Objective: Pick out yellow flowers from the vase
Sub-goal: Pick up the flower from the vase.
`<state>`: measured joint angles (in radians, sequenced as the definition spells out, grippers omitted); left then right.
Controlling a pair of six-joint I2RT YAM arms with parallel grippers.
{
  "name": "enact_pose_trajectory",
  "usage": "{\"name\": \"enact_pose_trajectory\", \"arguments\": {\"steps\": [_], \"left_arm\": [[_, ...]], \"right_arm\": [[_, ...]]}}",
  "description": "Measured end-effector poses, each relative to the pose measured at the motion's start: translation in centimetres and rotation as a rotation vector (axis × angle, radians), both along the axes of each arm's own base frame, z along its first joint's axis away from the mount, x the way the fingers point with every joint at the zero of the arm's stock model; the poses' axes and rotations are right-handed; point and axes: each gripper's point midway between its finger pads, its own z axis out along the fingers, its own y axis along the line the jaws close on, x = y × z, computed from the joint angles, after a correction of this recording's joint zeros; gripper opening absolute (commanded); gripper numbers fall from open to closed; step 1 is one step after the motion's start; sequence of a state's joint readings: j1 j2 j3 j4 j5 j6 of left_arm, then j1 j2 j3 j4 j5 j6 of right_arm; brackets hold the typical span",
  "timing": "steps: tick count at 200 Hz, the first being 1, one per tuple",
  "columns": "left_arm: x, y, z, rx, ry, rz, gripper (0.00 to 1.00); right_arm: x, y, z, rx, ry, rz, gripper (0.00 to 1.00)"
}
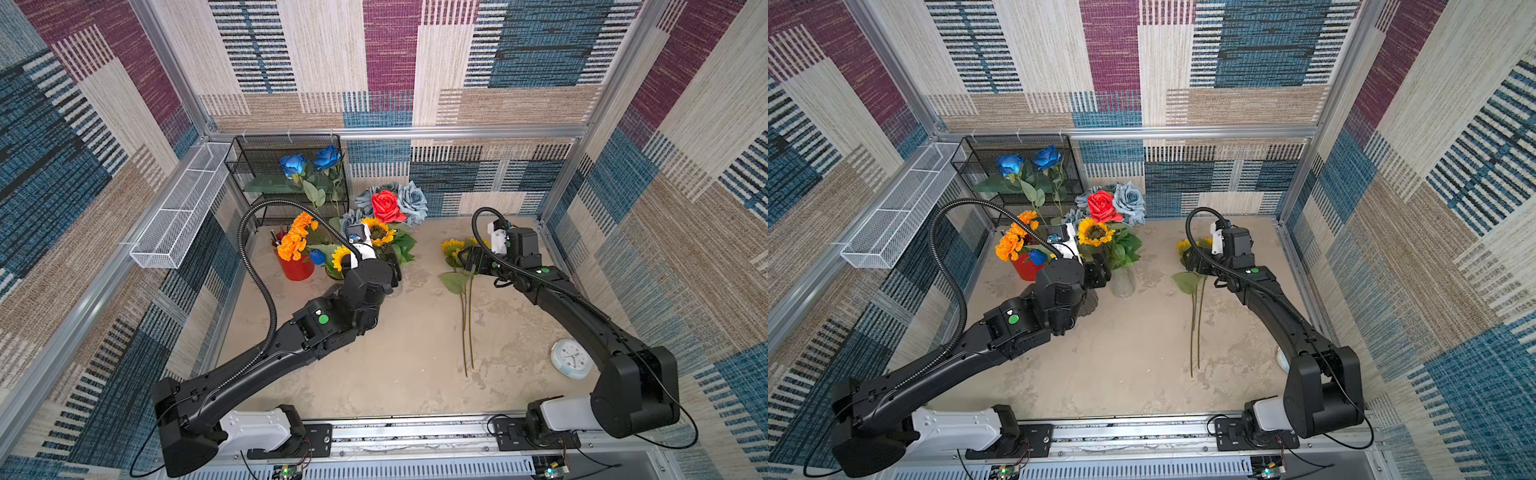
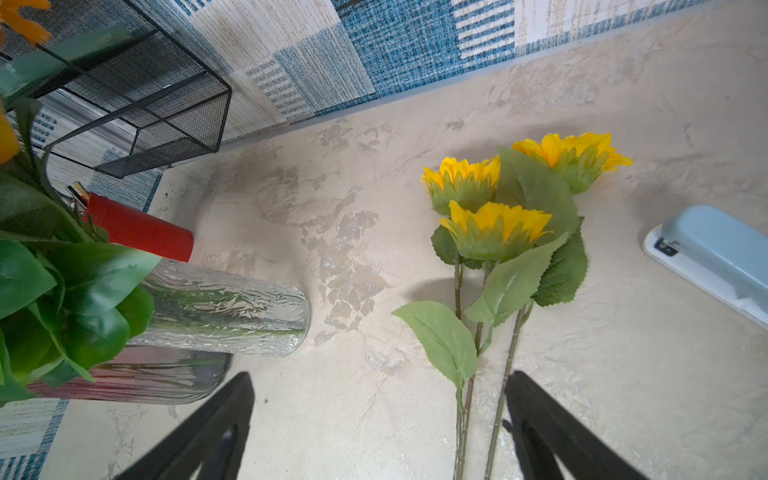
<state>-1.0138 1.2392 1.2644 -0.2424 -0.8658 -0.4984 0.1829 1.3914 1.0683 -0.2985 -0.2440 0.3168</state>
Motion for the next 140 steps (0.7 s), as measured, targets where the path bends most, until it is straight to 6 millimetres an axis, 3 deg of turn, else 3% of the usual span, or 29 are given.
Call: {"name": "enact_pose_trajectory", "arguments": {"steps": [26, 42, 66, 107, 140], "left_arm": [[0.1, -1.4, -3.4, 0.062, 0.025, 0.002, 0.68], [0.4, -1.7, -5.3, 0.107, 0.044, 0.018, 0.61], [1.1, -1.6, -5.8, 0.105, 0.026, 0.060, 0.55], [3.9, 0.9, -7.1, 0.075, 0.022, 0.144, 0.55], [6.1, 1.6, -7.6, 0.029, 0.037, 0.118, 0.56]], "right_arm": [[0.0, 0.2, 0.0, 0.006, -0.003, 0.008, 0.96], [-0.1, 0.2, -0.1, 0.009, 0.000, 0.013, 0.96], [-0.3, 0.3, -0.3, 0.010, 0.003, 0.015, 0.96], [-0.4, 0.2, -0.2, 0.011, 0.000, 0.014, 0.96], [-0.6, 0.3, 0.0, 0.016, -0.005, 0.019, 0.96]]}}
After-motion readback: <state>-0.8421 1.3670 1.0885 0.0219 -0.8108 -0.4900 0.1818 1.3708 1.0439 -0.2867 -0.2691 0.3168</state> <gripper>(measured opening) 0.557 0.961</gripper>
